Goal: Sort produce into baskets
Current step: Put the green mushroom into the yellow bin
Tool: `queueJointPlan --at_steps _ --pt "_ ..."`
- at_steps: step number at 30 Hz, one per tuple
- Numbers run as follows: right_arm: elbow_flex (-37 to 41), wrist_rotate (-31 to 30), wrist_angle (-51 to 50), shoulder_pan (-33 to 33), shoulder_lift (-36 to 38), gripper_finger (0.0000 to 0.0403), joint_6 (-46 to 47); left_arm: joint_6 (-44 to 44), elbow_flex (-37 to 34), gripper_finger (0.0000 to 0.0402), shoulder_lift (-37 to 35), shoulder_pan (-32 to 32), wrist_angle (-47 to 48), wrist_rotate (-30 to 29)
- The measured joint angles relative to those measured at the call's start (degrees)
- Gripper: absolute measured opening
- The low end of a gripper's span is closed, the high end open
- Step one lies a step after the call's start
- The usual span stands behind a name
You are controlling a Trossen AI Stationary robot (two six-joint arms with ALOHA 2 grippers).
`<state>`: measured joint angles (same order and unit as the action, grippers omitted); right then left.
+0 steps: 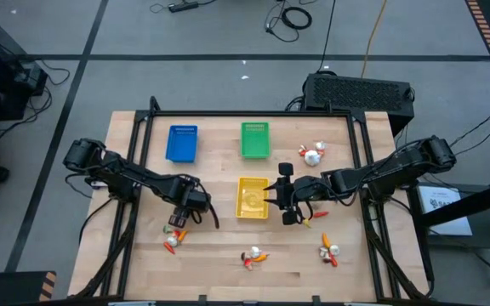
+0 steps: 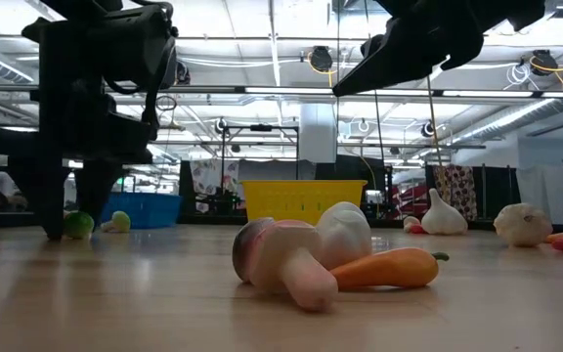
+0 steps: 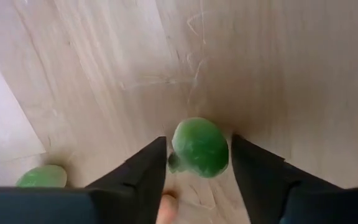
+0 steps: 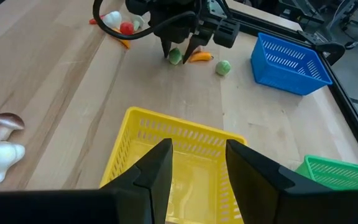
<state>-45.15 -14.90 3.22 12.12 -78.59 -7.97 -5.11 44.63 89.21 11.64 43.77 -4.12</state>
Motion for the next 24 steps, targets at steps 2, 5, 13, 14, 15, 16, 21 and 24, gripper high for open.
queueJointPlan --at_steps 2,5,13,14,15,16,21,24 --pt "0.00 0.00 -0.01 0.00 0.01 0.0141 0.00 -0.11 0.00 0.0149 0.02 0.00 0.11 -0.01" --pt "0.00 0.00 -0.01 0.00 0.01 0.0141 -0.02 -0.21 0.33 0.0121 0.09 0.00 0.20 -0.50" --pt "0.00 0.00 -0.88 0.00 0.06 0.0141 0.00 -1.33 4.73 0.0092 0.09 -0.07 0.48 -2.74" --pt "0.00 -0.02 -1.80 0.00 0.32 0.0141 0.00 -2.11 5.79 0.0092 0.09 -0.04 0.41 -2.80" --pt "0.00 -0.12 -3.13 0.00 0.72 0.0141 0.00 -3.10 6.93 0.0091 0.09 -0.04 0.14 -2.93" --pt "0.00 -0.22 -4.40 0.00 1.19 0.0141 0.22 -4.20 8.09 0.0091 0.09 -0.04 -0.42 -3.36" --pt "0.04 -1.35 -10.29 -0.11 4.12 0.0141 4.01 -12.26 12.23 0.0090 0.07 -0.04 -13.60 -9.44" --pt "0.04 -1.95 -12.81 -0.11 6.04 0.0141 6.30 -18.17 13.04 0.0090 0.07 -0.04 -23.88 -10.34"
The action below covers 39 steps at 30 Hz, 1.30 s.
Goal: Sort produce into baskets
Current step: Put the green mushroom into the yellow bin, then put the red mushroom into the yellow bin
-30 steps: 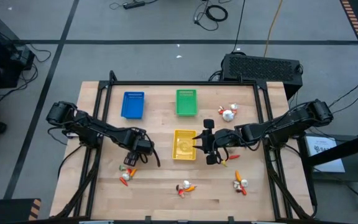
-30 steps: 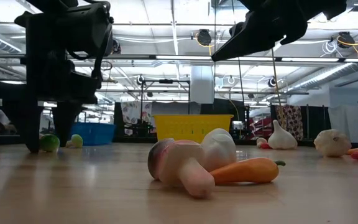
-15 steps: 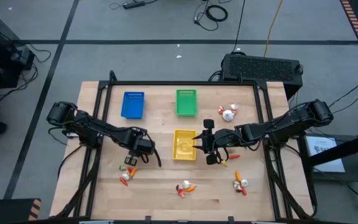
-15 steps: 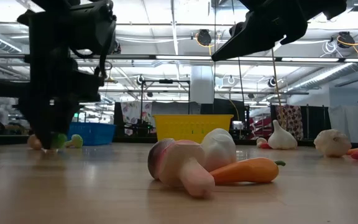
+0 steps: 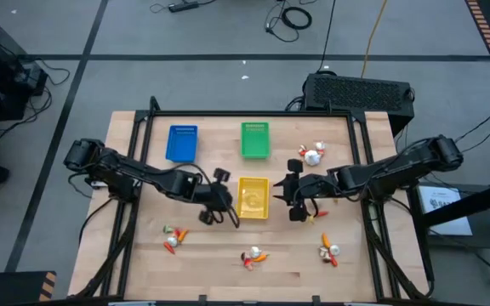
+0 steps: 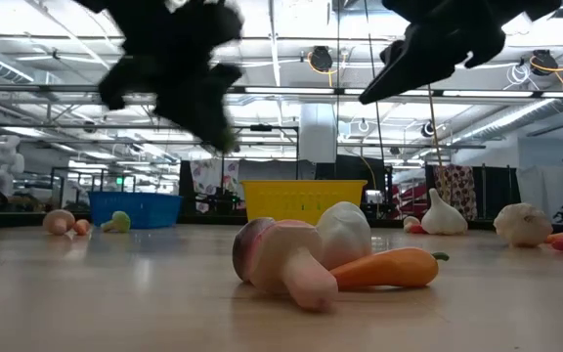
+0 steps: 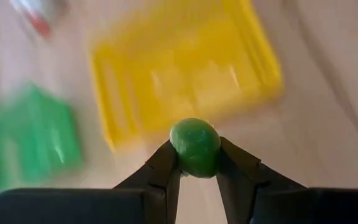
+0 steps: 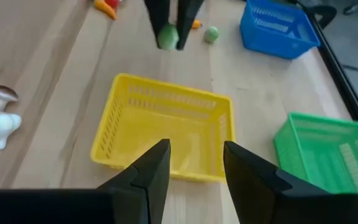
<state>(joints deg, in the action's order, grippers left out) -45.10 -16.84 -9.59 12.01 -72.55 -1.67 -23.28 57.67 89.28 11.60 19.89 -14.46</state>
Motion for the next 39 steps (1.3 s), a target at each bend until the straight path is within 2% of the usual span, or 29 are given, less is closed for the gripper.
queueJointPlan --at_steps 3,5,13,24,34,39 --pt "0.00 0.07 -2.01 0.00 1.31 0.0141 2.21 -5.35 0.15 0.0090 0.04 -0.31 -9.39 0.04" --pt "0.00 0.07 -3.08 0.00 1.99 0.0141 3.45 -5.89 0.19 0.0090 1.06 -1.27 -14.09 0.45" --pt "0.00 0.20 -4.96 0.00 2.18 0.0141 4.17 -5.76 0.13 0.0090 6.43 -3.32 -22.57 0.62" --pt "0.00 0.36 -5.07 0.00 2.18 0.0141 4.02 -5.63 0.15 0.0118 6.75 -2.95 -22.82 1.07" --pt "0.00 0.46 -4.80 0.02 2.18 0.0141 5.49 -5.61 0.15 0.0199 6.75 -2.95 -22.47 0.63" --pt "0.00 0.48 -4.82 0.04 2.18 0.0141 5.50 -5.58 0.15 0.0221 6.75 -2.52 -22.56 0.53"
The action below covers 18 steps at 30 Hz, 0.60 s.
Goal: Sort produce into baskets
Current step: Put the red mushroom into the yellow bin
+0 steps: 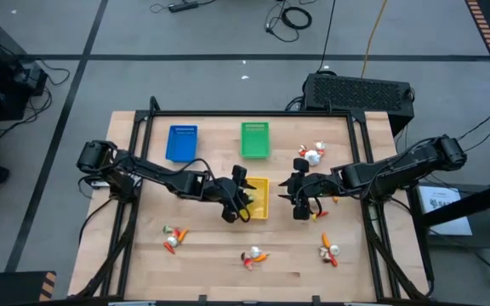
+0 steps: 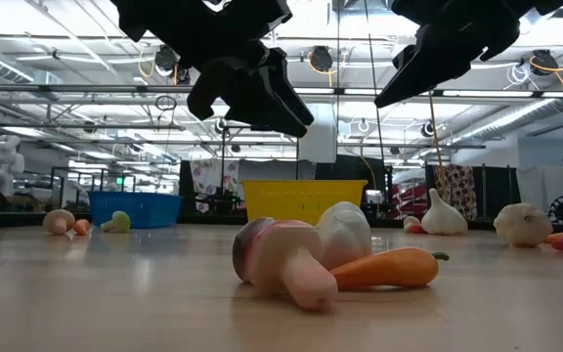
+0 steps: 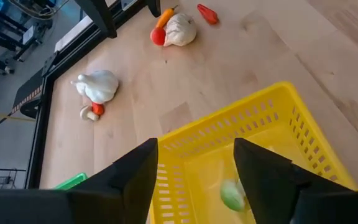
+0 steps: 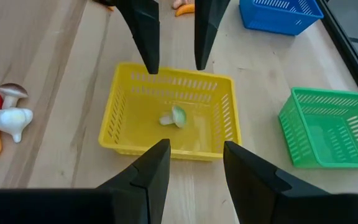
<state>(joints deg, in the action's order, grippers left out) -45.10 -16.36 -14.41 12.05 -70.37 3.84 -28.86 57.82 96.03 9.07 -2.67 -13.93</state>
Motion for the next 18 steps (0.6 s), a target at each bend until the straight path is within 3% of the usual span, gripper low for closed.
queueJointPlan --at_steps 8,18 --pt "0.00 -0.02 -0.13 0.00 0.00 0.0141 0.02 -0.04 0.00 0.0224 -0.02 1.71 -1.92 -3.73" --pt "0.00 -0.02 -0.22 0.00 -0.02 0.0141 0.01 0.69 1.05 0.0224 -0.02 4.35 -2.61 -4.13"
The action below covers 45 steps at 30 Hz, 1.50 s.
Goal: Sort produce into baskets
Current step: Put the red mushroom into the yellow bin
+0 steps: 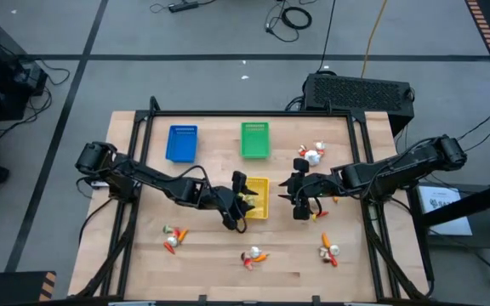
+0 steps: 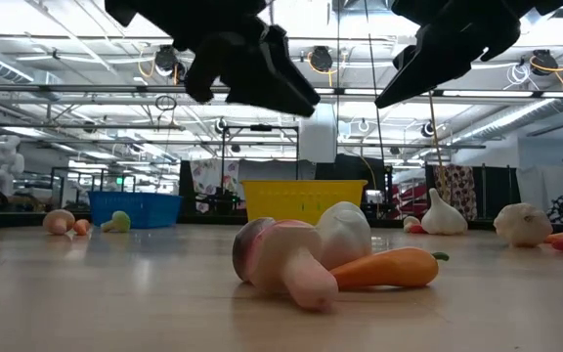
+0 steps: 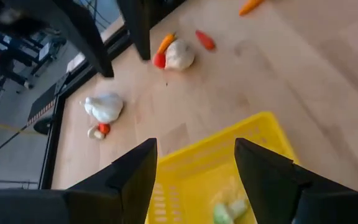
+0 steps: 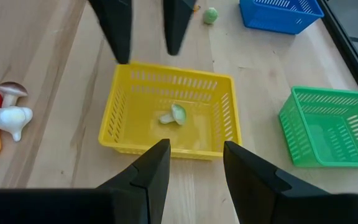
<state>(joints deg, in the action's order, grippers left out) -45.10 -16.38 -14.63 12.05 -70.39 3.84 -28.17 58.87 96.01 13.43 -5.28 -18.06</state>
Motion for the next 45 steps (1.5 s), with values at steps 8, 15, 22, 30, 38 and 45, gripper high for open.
queueJointPlan --at_steps 8,15,22,30,38,45 --pt "-0.02 0.00 -0.07 0.00 0.00 0.0141 0.02 12.38 6.53 0.0224 -0.07 4.03 8.07 3.70" --pt "-0.02 0.00 -0.07 0.00 0.00 0.0141 0.00 21.02 8.80 0.0224 0.10 10.18 10.18 4.18" --pt "-0.04 0.00 -0.23 0.00 -0.02 0.0141 0.02 27.31 13.32 0.0224 6.72 15.92 10.81 -0.19" --pt "-0.04 0.60 -0.59 0.04 -0.02 0.0141 6.92 32.41 17.14 0.0224 13.14 18.32 12.27 -0.63" --pt "-0.04 13.85 -0.94 0.36 -0.02 0.0141 11.97 32.40 20.27 0.0224 17.91 20.21 12.31 2.98" --pt "-0.04 14.81 0.86 3.62 -0.02 0.0141 11.76 32.36 22.34 0.0224 21.89 20.35 16.11 4.84"
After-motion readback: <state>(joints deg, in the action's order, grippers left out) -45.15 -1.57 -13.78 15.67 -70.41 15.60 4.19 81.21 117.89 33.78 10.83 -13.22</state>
